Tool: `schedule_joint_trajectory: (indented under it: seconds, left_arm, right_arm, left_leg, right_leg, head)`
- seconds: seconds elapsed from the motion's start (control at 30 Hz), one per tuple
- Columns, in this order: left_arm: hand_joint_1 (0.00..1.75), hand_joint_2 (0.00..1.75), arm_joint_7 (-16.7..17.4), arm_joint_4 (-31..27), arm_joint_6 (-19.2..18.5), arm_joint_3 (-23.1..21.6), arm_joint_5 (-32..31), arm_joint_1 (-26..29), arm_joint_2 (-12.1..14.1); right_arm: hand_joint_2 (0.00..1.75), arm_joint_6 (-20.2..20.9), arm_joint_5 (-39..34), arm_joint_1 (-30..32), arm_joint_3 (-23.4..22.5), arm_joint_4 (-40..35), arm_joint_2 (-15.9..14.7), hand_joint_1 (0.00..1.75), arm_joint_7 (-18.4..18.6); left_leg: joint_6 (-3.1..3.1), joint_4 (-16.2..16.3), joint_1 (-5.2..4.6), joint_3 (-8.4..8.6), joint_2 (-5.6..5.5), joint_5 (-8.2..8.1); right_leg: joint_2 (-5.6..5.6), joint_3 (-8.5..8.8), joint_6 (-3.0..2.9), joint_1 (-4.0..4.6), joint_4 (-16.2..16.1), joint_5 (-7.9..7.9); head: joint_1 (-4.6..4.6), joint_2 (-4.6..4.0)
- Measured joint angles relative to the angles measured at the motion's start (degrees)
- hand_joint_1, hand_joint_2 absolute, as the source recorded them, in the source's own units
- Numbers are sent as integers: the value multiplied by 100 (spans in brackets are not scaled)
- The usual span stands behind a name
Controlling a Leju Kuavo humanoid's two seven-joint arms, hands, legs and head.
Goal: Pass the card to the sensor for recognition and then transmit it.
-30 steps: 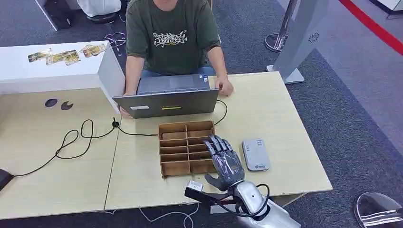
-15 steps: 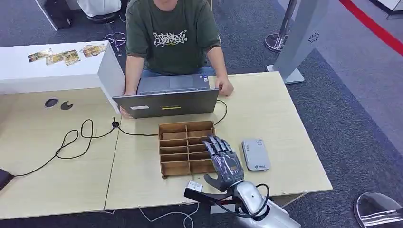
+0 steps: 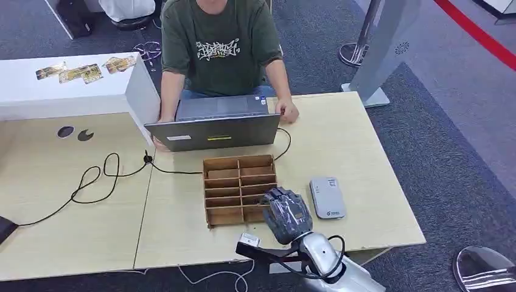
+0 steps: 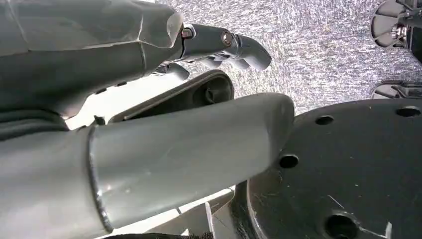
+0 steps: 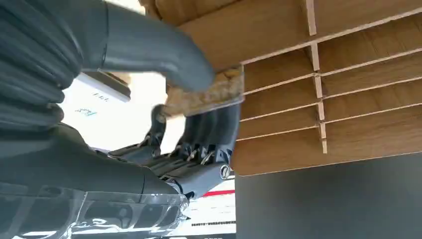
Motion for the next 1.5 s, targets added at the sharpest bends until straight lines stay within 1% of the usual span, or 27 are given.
schedule_joint_trajectory:
  seconds: [0.23,0.47,0.53,0.57,0.6,0.63,0.7,0.77,0.83,1.03,1.07,1.1,1.23,1.4,1.5]
  left_arm:
    - [0,0,0,0,0,0,2,0,-22]
    - [0,0,0,0,0,0,0,0,-24]
    - [0,0,0,0,0,0,0,1,-24]
    - [0,0,0,0,0,2,0,1,-24]
    - [0,0,0,0,0,0,0,0,-24]
    - [0,0,0,0,0,0,0,1,-24]
    - [0,0,0,0,0,2,0,1,-24]
    - [0,0,0,0,0,0,0,1,-24]
    - [0,0,-2,0,0,2,-2,1,-24]
    - [0,0,-9,0,0,0,-2,1,-24]
    - [0,0,-11,0,0,0,-2,1,-24]
    - [0,0,-11,0,0,2,-2,1,-24]
    - [0,0,-37,0,11,2,-2,2,-33]
    - [0,0,-52,0,57,2,7,1,-61]
    - [0,0,-55,0,72,2,9,1,-79]
  right_arm:
    - [175,13,-20,-22,11,-28,-9,173,-4]
    - [175,83,-122,-68,22,-28,-11,175,-37]
    - [175,83,-135,-73,22,-28,-13,175,-46]
    - [175,81,-138,-76,24,-28,-13,171,-52]
    - [175,81,-138,-77,26,-28,-13,171,-57]
    - [175,81,-140,-78,28,-28,-15,175,-66]
    - [175,79,-157,-86,33,-28,-15,175,-79]
    - [175,63,-177,-92,37,-28,-15,171,-101]
    - [175,17,-188,-92,39,-33,-15,173,-103]
    - [175,-284,-59,-63,39,-101,-15,175,-83]
    - [175,-337,-22,-48,35,-118,-15,171,-74]
    - [175,-400,9,-30,29,-135,-15,175,-68]
    - [175,-766,177,102,-28,-251,-13,175,-66]
    - [175,-1347,420,459,-335,-547,55,175,-129]
    - [175,-1405,525,688,-551,-765,140,175,-219]
  left_leg:
    - [0,0,0,0,0,0]
    - [0,0,0,0,0,0]
    - [0,0,0,0,0,0]
    - [0,0,0,0,0,0]
    - [0,0,0,0,0,0]
    - [0,0,0,0,0,0]
    - [0,0,0,0,0,0]
    - [0,0,0,0,0,0]
    - [0,0,0,0,0,0]
    - [0,0,0,1,0,0]
    - [0,0,0,0,0,0]
    - [0,0,0,0,0,0]
    - [0,0,0,0,0,0]
    - [0,0,0,-2,-1,-1]
    - [0,0,0,-3,-1,-1]
  right_leg:
    - [0,0,0,0,0,0]
    - [0,0,0,0,0,0]
    - [0,0,0,0,0,0]
    - [0,0,0,0,0,0]
    - [0,0,0,0,0,0]
    - [0,0,0,0,0,0]
    - [0,0,0,0,0,0]
    - [0,0,0,0,0,0]
    - [0,0,0,0,0,0]
    - [0,0,0,0,0,0]
    - [0,0,0,0,0,0]
    - [0,0,0,0,0,0]
    - [0,-1,0,0,0,0]
    - [-1,-2,0,0,0,-1]
    - [0,-4,0,0,0,-1]
  head:
    - [0,-2]
    - [0,0]
    - [0,0]
    - [0,0]
    - [0,0]
    - [0,0]
    - [0,-2]
    - [0,0]
    - [0,-2]
    - [0,0]
    - [0,-2]
    - [0,-2]
    - [-2,0]
    - [2,-2]
    - [-2,0]
